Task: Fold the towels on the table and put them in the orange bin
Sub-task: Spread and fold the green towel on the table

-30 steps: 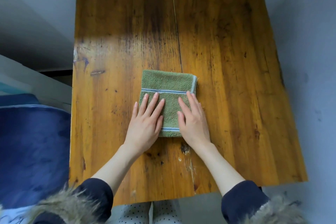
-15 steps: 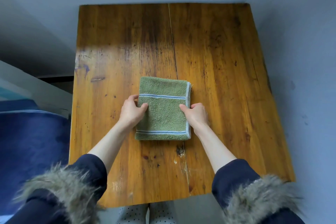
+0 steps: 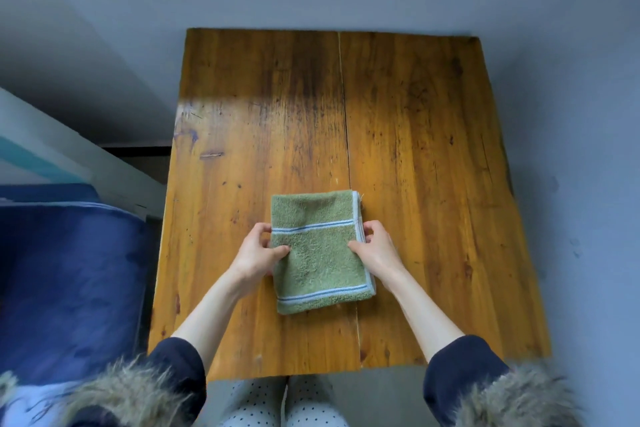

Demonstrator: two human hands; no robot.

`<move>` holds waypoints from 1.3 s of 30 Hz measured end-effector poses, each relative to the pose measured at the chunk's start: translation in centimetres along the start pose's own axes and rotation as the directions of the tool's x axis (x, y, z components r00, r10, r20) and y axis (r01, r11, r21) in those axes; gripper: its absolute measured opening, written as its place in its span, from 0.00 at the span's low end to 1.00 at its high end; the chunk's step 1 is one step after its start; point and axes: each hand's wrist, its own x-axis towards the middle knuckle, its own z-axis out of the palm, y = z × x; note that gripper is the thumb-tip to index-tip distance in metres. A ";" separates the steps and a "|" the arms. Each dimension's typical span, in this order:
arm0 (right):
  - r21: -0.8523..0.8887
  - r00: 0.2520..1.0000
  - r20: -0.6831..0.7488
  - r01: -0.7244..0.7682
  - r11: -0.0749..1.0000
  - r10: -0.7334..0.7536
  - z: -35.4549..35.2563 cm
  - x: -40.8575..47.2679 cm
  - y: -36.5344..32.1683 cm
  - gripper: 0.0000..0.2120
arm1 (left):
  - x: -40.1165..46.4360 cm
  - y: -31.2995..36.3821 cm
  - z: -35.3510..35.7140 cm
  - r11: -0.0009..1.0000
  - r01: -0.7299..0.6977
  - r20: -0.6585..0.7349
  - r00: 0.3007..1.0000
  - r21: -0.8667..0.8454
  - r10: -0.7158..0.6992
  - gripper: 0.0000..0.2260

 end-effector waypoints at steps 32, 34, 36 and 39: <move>-0.231 0.692 0.690 0.490 0.841 -0.214 35.4 -22.4 -19.3 0.05 | -27.4 -19.1 -32.3 0.804 -0.255 -0.639 0.745 -0.537 -0.190 0.11; -0.247 0.683 0.701 0.504 0.828 -0.207 39.3 -23.8 -20.4 0.05 | -28.4 -20.8 -35.7 0.821 -0.268 -0.670 0.721 -0.504 -0.176 0.12; -0.249 0.669 0.714 0.517 0.819 -0.206 43.0 -25.2 -21.8 0.05 | -29.4 -22.2 -38.8 0.826 -0.284 -0.703 0.689 -0.486 -0.176 0.12; -0.237 0.635 0.748 0.529 0.815 -0.195 48.3 -27.0 -23.8 0.06 | -30.4 -24.2 -43.1 0.815 -0.296 -0.730 0.650 -0.498 -0.210 0.11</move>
